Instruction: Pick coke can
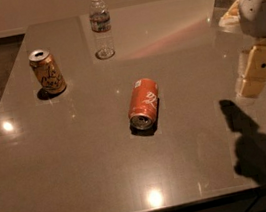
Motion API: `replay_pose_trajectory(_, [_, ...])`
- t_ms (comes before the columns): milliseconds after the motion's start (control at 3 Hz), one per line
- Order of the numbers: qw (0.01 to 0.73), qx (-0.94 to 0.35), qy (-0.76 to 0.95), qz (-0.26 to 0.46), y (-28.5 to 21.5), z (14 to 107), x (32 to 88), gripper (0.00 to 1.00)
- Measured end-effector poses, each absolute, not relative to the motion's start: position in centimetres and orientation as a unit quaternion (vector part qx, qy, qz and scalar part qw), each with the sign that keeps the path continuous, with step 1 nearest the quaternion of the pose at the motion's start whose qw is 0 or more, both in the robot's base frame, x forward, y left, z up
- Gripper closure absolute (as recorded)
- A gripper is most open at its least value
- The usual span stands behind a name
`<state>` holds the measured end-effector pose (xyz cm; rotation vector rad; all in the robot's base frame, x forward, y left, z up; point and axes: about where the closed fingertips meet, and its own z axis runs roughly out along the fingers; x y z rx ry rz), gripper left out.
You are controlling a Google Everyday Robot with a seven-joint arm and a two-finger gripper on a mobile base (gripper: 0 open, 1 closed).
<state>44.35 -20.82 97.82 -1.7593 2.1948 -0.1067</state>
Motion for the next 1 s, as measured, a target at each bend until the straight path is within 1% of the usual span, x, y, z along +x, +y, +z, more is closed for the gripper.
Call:
replay_pose_trajectory(333, [0.149,-0.648,0.746,-0.041,-18.6,97.7,45.9,0.00])
replay_pose_trajectory(1000, [0.129,-0.727,0.674,-0.015,-12.1,95.0,49.5,0.00])
